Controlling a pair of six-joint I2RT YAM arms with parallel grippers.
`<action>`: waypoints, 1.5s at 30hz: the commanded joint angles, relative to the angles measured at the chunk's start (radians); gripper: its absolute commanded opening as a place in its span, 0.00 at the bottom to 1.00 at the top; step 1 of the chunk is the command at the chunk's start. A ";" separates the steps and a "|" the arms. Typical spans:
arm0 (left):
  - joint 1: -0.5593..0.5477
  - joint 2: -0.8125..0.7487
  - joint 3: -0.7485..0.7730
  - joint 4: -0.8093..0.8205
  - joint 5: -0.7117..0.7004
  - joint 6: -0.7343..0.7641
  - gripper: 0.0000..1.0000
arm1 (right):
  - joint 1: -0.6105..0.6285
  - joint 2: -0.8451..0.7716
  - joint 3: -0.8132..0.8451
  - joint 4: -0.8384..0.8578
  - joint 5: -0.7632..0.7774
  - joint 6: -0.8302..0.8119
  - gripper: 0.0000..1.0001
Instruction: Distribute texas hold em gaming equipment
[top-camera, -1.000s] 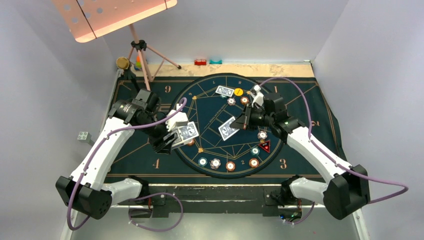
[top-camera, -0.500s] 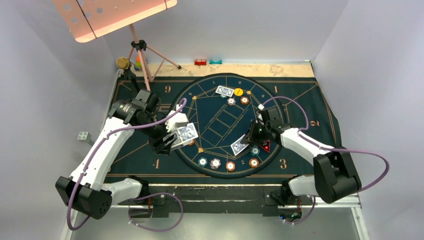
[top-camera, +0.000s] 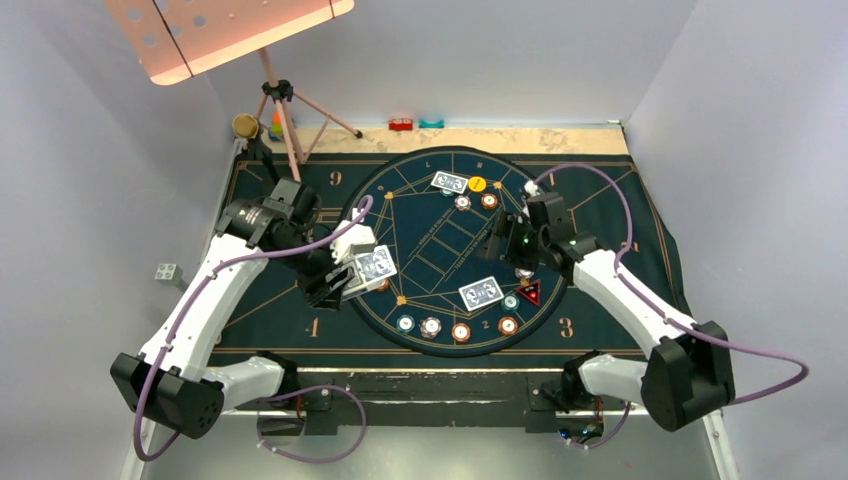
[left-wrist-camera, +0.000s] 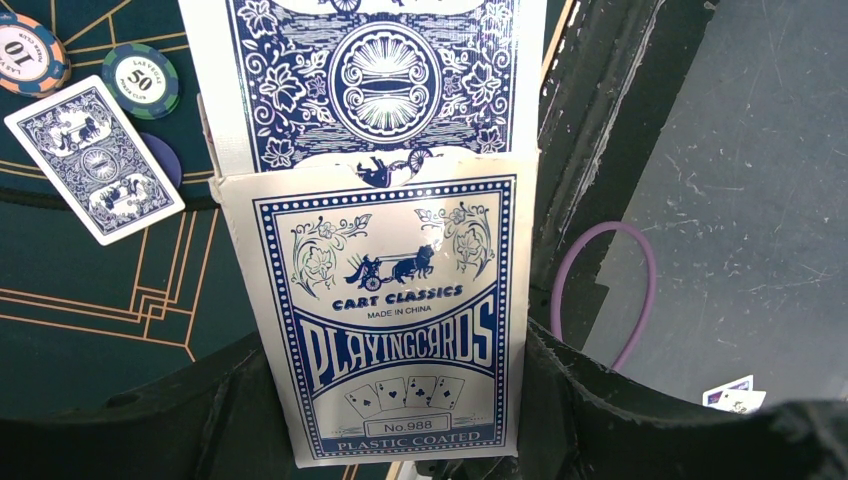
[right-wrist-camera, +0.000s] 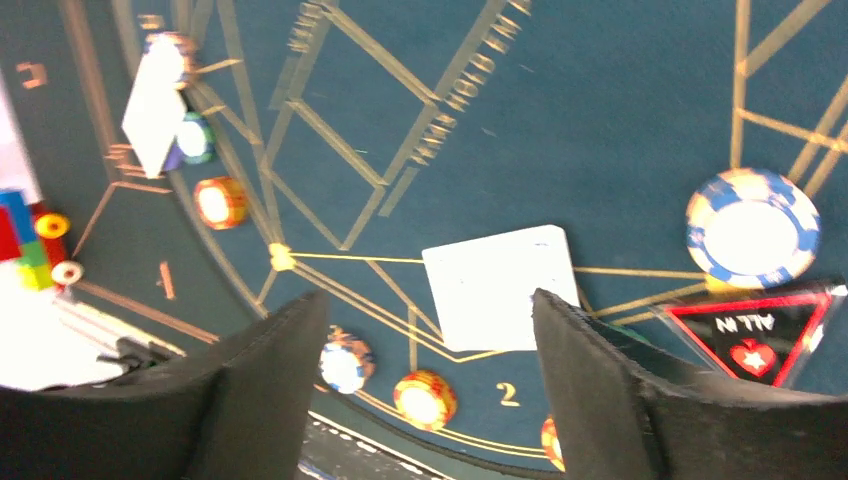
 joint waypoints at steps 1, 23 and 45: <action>-0.003 -0.020 0.032 0.002 0.039 0.001 0.00 | 0.087 -0.022 0.176 0.025 -0.073 -0.009 0.83; -0.003 -0.037 0.029 0.007 0.028 -0.009 0.00 | 0.445 0.297 0.470 0.323 -0.409 0.094 0.95; -0.002 -0.047 0.036 0.004 0.025 -0.007 0.00 | 0.418 0.303 0.454 0.261 -0.386 0.100 0.64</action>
